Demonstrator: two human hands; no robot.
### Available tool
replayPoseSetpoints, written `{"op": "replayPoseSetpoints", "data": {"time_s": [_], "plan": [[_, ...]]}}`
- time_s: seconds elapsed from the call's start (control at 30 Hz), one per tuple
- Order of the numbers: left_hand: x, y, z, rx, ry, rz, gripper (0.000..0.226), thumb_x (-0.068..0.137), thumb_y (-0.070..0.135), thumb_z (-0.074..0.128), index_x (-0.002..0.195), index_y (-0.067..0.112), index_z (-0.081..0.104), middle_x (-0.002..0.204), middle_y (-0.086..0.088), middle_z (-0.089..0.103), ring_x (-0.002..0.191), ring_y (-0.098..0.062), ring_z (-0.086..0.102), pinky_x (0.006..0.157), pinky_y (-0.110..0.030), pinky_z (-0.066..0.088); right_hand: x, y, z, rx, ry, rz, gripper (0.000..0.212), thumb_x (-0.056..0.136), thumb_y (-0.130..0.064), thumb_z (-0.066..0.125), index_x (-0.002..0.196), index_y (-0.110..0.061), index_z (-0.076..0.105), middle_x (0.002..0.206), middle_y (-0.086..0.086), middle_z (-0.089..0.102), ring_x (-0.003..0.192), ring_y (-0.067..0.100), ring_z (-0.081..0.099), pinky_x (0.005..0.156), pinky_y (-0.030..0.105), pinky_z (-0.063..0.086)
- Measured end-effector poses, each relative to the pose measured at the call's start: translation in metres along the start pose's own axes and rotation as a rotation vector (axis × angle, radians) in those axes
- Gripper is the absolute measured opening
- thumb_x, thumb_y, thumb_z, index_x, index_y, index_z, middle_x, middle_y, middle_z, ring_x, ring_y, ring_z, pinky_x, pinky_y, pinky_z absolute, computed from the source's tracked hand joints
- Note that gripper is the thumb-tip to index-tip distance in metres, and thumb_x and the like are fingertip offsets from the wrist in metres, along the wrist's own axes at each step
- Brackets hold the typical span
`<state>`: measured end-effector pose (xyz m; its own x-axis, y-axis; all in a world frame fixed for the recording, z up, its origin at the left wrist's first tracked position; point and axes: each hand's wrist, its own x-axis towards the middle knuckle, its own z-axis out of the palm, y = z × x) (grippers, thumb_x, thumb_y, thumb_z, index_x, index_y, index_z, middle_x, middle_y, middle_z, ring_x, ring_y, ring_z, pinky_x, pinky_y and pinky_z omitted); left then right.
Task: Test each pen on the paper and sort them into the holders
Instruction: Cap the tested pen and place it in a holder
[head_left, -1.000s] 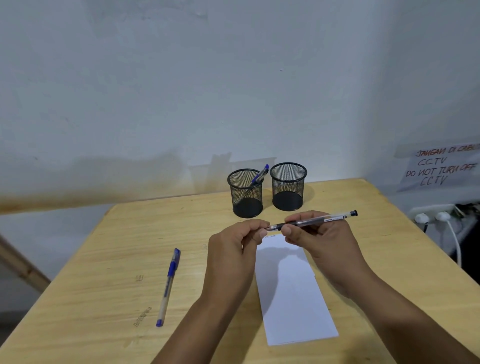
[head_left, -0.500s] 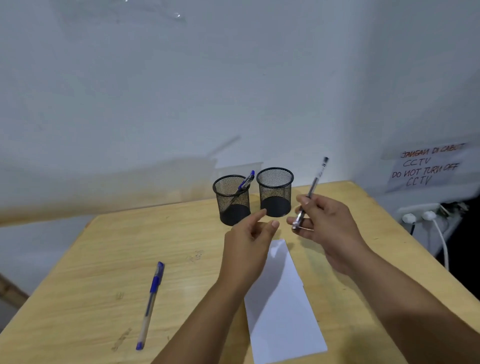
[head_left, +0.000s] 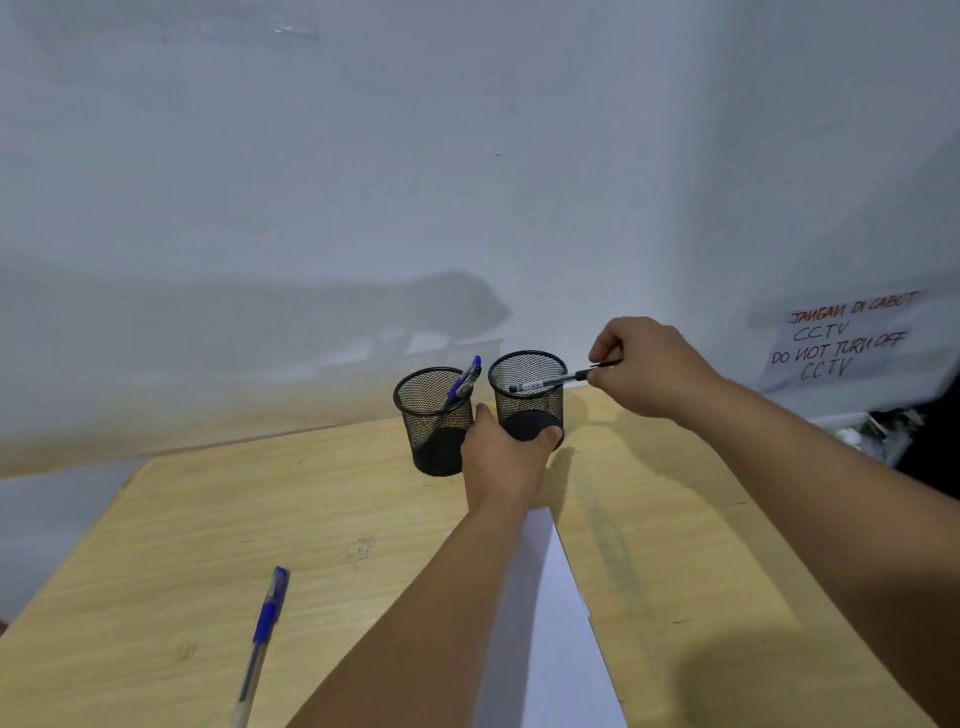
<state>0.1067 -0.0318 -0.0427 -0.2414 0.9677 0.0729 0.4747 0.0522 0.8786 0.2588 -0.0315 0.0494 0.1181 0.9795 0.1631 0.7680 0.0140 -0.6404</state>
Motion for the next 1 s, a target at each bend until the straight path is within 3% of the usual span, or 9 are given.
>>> {"op": "replayPoseSetpoints", "data": {"time_s": [0.13, 0.27, 0.4, 0.47, 0.63, 0.7, 0.8, 0.9, 1.0], "plan": [[0.007, 0.002, 0.011, -0.041, 0.021, 0.013, 0.069, 0.062, 0.047, 0.082, 0.114, 0.014, 0.052, 0.109, -0.005, 0.065, 0.102, -0.025, 0.061, 0.088, -0.039, 0.052, 0.014, -0.005, 0.010, 0.014, 0.015, -0.046, 0.009, 0.078, -0.015, 0.074, 0.086, -0.017, 0.068, 0.091, 0.000, 0.066, 0.087, 0.018, 0.059, 0.059, 0.023, 0.040], [0.010, -0.003, 0.016, -0.085, 0.036, 0.019, 0.050, 0.072, 0.037, 0.081, 0.112, 0.017, 0.058, 0.106, 0.000, 0.068, 0.099, -0.019, 0.064, 0.083, -0.029, 0.051, 0.022, -0.005, 0.020, -0.016, 0.015, -0.117, 0.011, 0.078, -0.012, 0.075, 0.087, -0.016, 0.071, 0.089, 0.001, 0.065, 0.083, 0.016, 0.057, 0.054, 0.018, 0.037], [0.012, -0.004, 0.016, -0.036, 0.023, 0.036, 0.044, 0.075, 0.037, 0.078, 0.108, 0.017, 0.059, 0.104, -0.001, 0.068, 0.098, -0.021, 0.063, 0.079, -0.029, 0.049, 0.026, -0.003, 0.030, -0.066, 0.002, -0.203, 0.018, 0.079, -0.012, 0.073, 0.096, -0.017, 0.074, 0.092, 0.002, 0.068, 0.085, 0.017, 0.057, 0.059, 0.015, 0.037], [0.012, -0.005, 0.013, 0.011, 0.006, 0.041, 0.040, 0.076, 0.038, 0.077, 0.104, 0.016, 0.059, 0.102, -0.002, 0.069, 0.098, -0.023, 0.062, 0.076, -0.029, 0.048, 0.026, 0.000, 0.031, -0.090, 0.001, -0.217, 0.028, 0.080, -0.020, 0.074, 0.107, -0.022, 0.072, 0.103, 0.002, 0.071, 0.094, 0.019, 0.059, 0.072, 0.022, 0.045], [0.003, -0.015, -0.002, 0.075, -0.043, 0.075, 0.025, 0.079, 0.036, 0.074, 0.085, 0.018, 0.057, 0.085, -0.001, 0.065, 0.086, -0.026, 0.062, 0.062, -0.028, 0.039, 0.006, 0.014, 0.030, -0.097, 0.142, -0.205, 0.050, 0.084, -0.039, 0.070, 0.130, -0.030, 0.053, 0.117, -0.005, 0.064, 0.100, 0.018, 0.059, 0.082, 0.030, 0.042], [-0.003, -0.024, -0.013, 0.045, -0.068, 0.080, 0.021, 0.078, 0.035, 0.073, 0.090, 0.021, 0.063, 0.089, 0.002, 0.067, 0.090, -0.024, 0.064, 0.067, -0.028, 0.046, -0.007, 0.019, 0.034, -0.049, 0.221, -0.197, 0.046, 0.086, -0.038, 0.067, 0.129, -0.029, 0.053, 0.116, -0.005, 0.063, 0.100, 0.019, 0.059, 0.081, 0.030, 0.043], [-0.012, -0.039, -0.042, 0.005, -0.097, 0.103, 0.043, 0.084, 0.032, 0.070, 0.124, 0.017, 0.064, 0.116, 0.004, 0.067, 0.105, -0.013, 0.064, 0.084, -0.024, 0.052, -0.029, 0.018, 0.046, 0.044, 0.234, -0.161, 0.034, 0.086, -0.032, 0.065, 0.119, -0.032, 0.056, 0.107, -0.010, 0.063, 0.091, 0.016, 0.058, 0.077, 0.031, 0.046], [-0.019, -0.051, -0.082, 0.054, -0.098, 0.148, 0.034, 0.089, 0.027, 0.067, 0.122, 0.020, 0.065, 0.107, 0.014, 0.063, 0.094, -0.004, 0.057, 0.073, -0.014, 0.041, -0.051, 0.005, 0.067, 0.109, 0.173, -0.138, 0.022, 0.084, -0.026, 0.066, 0.105, -0.031, 0.061, 0.093, -0.013, 0.065, 0.075, 0.012, 0.058, 0.073, 0.033, 0.050], [-0.022, -0.066, -0.126, 0.138, -0.144, 0.178, 0.039, 0.089, 0.027, 0.067, 0.127, 0.022, 0.062, 0.122, 0.008, 0.064, 0.103, -0.005, 0.057, 0.088, -0.020, 0.043, -0.072, -0.015, 0.093, 0.162, 0.082, -0.126, 0.014, 0.083, -0.021, 0.066, 0.096, -0.026, 0.067, 0.082, -0.014, 0.066, 0.070, 0.005, 0.059, 0.069, 0.027, 0.047]]}}
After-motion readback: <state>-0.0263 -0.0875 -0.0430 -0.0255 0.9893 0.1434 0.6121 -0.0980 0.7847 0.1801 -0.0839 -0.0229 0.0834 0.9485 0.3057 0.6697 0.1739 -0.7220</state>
